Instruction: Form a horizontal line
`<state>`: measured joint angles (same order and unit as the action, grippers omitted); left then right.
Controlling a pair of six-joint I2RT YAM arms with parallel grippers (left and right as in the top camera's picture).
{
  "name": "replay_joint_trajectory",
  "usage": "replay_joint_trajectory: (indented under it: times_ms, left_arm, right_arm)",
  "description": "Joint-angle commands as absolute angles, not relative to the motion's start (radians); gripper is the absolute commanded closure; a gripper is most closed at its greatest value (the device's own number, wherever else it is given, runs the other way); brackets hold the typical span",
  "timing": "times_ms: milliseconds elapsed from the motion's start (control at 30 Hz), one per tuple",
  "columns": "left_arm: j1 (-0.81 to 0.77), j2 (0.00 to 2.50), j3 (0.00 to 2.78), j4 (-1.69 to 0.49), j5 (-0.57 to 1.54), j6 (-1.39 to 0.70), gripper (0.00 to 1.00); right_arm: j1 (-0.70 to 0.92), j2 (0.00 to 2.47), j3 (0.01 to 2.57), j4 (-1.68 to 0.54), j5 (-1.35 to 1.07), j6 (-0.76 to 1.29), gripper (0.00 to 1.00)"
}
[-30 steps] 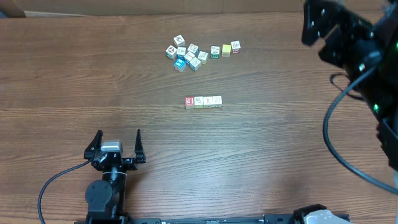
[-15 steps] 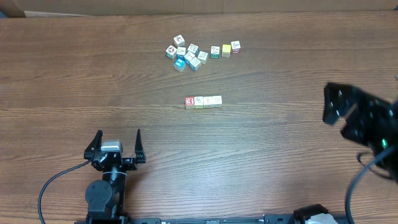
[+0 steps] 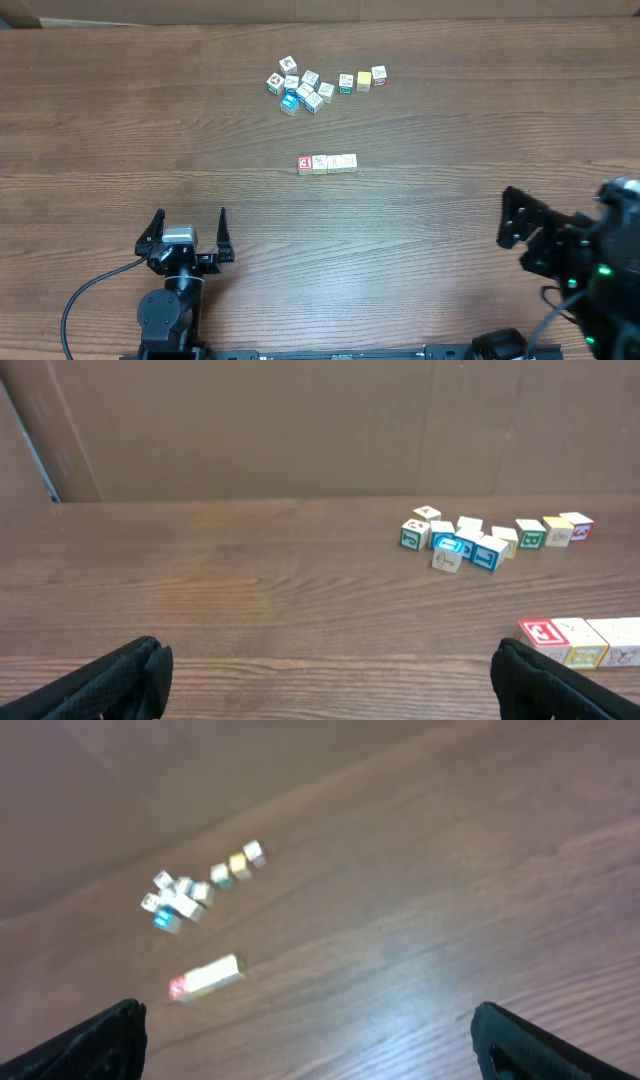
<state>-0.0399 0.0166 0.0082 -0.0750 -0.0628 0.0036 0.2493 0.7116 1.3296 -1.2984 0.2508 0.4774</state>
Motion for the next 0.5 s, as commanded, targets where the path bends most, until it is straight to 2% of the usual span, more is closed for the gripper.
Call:
replay_joint_trajectory:
  times_ms: [0,267,467]
  left_arm:
    - [-0.047,0.004,0.005,-0.075,-0.055,0.02,0.0]
    - [-0.047,0.004,0.005,-0.075,-0.055,0.02,0.0]
    - [-0.047,0.004,0.005,-0.074,-0.055,0.02,0.0]
  right_arm:
    - [0.249,0.641,1.177,-1.234,0.243,0.475,0.0]
    - [0.249,0.559,0.843,-1.016,0.186,0.475,0.0]
    - [0.249,0.54,0.69,-0.9,0.186,0.475,0.0]
